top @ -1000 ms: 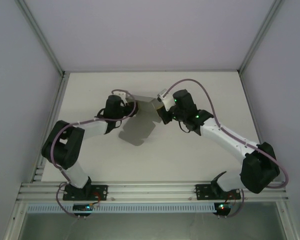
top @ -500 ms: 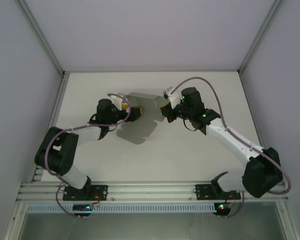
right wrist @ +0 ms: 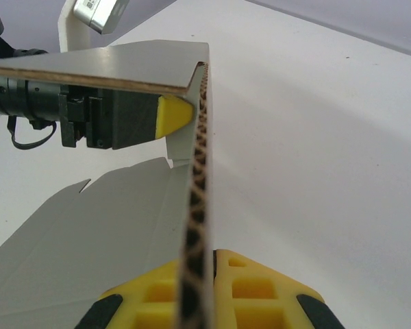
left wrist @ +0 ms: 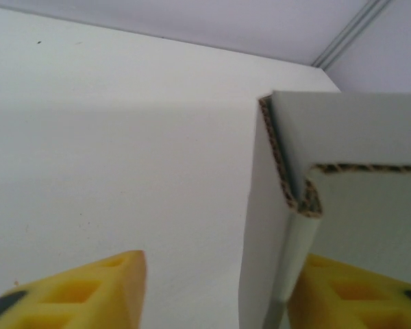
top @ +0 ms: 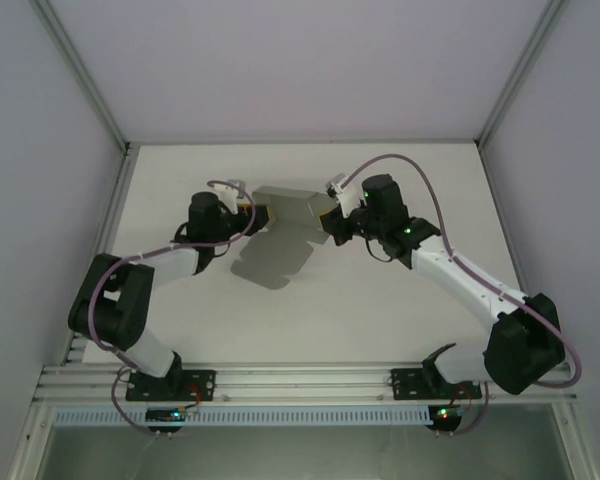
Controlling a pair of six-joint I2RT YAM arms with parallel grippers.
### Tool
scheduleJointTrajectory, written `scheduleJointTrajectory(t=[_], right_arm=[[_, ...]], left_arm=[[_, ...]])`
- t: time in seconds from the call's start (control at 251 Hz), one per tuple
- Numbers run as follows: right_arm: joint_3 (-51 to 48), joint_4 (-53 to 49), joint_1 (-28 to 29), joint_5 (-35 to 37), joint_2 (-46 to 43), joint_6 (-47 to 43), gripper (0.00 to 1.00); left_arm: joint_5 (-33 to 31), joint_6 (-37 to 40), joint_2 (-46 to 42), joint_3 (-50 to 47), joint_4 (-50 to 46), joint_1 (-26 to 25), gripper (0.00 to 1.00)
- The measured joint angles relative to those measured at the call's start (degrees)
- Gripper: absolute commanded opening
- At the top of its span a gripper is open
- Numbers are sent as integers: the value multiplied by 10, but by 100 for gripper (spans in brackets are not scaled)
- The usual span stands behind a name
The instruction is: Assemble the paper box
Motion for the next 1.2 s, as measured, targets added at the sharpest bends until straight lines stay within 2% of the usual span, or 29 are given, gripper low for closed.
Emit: scheduleJointTrajectory(t=[0.136, 0.243, 0.343, 0.379, 0.447, 0.487, 0.563, 0.627, 0.651, 0.663, 0.826, 0.966, 1.094, 1.197], right_arm=[[0, 2, 0, 1, 5, 0, 0], [-2, 1, 1, 2, 7, 0, 0], [-3, 4, 1, 5, 7, 0, 0], [-5, 5, 1, 8, 7, 1, 8], [-6, 7, 1, 15, 7, 4, 18], [-6, 4, 1, 18, 7, 5, 33], [-7, 2, 1, 22, 6, 15, 69], [-7, 0, 1, 34, 4, 18, 86], [-8, 0, 1, 42, 2, 18, 97], [-9, 0, 1, 46, 0, 19, 99], [-22, 8, 0, 142, -46, 27, 99], [-14, 25, -15, 231, -64, 29, 99], [14, 28, -31, 260, -24, 30, 99], [25, 30, -30, 255, 20, 30, 99]], left_arm=[[0, -5, 21, 15, 3, -6, 24], [-12, -1, 29, 20, 1, -20, 22], [-19, 5, 37, 30, -3, -27, 5], [-21, 7, 38, 33, -4, -30, 1], [-27, 5, 39, 34, -5, -32, 0], [-36, 5, 39, 35, -8, -34, 0], [-62, 7, 39, 35, -25, -35, 0], [-90, 10, 39, 35, -40, -39, 0], [-102, 12, 39, 35, -48, -41, 0], [-110, 14, 39, 35, -52, -42, 0], [-167, 28, 38, 35, -98, -60, 0], [-189, 28, 38, 35, -123, -69, 0], [-202, 28, 34, 35, -137, -74, 0], [-207, 28, 30, 35, -143, -78, 0]])
